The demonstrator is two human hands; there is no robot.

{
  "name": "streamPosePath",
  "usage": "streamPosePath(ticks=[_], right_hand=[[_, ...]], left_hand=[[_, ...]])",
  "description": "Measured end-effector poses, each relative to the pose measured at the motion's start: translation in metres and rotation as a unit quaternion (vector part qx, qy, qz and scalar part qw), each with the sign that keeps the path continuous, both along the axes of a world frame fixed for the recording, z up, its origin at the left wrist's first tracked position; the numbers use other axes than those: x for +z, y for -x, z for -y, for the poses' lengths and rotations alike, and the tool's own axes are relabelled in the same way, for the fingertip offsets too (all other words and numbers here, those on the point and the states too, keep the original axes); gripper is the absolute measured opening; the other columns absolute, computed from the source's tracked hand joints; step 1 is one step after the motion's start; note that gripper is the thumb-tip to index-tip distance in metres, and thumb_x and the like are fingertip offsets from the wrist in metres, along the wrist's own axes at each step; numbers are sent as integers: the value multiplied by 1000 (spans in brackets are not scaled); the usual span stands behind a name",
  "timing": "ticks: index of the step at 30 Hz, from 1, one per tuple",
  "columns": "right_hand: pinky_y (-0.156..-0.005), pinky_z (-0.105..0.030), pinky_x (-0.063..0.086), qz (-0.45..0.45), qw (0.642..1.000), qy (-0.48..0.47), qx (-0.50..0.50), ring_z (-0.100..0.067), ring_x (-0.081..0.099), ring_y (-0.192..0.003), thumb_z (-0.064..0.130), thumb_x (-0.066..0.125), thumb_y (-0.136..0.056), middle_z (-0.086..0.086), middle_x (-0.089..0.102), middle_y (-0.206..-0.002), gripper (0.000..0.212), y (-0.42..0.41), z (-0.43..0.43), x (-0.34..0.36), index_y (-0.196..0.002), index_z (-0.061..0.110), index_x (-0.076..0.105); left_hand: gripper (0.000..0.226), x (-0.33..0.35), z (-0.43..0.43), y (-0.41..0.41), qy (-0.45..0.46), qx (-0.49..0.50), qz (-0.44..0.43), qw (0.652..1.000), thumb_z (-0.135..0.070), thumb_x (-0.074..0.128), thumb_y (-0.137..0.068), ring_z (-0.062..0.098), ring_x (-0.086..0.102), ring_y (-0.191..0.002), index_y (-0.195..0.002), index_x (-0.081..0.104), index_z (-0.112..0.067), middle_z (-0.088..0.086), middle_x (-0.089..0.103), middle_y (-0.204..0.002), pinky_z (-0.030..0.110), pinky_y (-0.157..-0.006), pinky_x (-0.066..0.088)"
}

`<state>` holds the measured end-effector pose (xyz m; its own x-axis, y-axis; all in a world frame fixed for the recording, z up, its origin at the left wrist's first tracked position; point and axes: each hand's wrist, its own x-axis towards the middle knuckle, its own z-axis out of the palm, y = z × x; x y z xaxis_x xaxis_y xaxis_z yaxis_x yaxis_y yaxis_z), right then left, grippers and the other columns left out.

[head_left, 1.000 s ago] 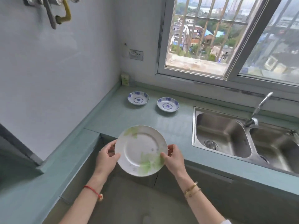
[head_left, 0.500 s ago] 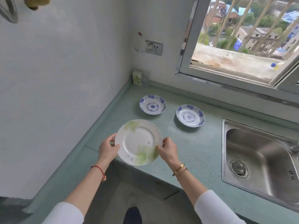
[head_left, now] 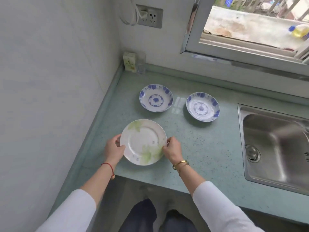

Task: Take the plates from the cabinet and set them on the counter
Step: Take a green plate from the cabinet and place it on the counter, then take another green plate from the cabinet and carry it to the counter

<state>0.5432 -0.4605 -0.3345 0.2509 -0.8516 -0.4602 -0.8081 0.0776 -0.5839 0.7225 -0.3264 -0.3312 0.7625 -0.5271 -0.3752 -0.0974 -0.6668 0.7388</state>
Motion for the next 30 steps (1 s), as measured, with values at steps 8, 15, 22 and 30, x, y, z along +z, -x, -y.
streamPosePath(ticks=[8,15,22,30], right_hand=[[-81,-41,54,1,1000,3,-6,-29,61,-92,2,52,-87,-13,65,-101,16,-6,2,-9,-101,3,58],[-81,-43,54,18,1000,3,-7,-29,60,-92,5,53,-84,-12,63,-100,18,-9,-5,-8,-101,3,55],[-95,-42,49,28,999,17,13,-28,55,-107,13,55,-88,-12,54,-117,36,-9,-4,3,-121,4,48],[-85,-34,50,107,991,65,42,-21,59,-96,17,53,-92,-6,61,-106,29,-6,6,39,-119,7,56]], left_hand=[[54,-6,8,-6,-1,0,13,1000,9,60,-79,23,60,-84,-130,63,-11,6,65,-95,38,-81,57],[57,-10,8,-12,-3,2,23,1000,10,58,-80,23,58,-81,-132,62,-14,12,64,-103,36,-80,55],[58,-6,-2,-11,-4,12,-28,1000,1,60,-89,21,59,-94,-144,49,-12,10,65,-120,35,-88,51],[52,33,-33,16,39,99,-12,994,-14,61,-93,17,55,-124,-143,48,-19,1,53,-144,39,-106,45]])
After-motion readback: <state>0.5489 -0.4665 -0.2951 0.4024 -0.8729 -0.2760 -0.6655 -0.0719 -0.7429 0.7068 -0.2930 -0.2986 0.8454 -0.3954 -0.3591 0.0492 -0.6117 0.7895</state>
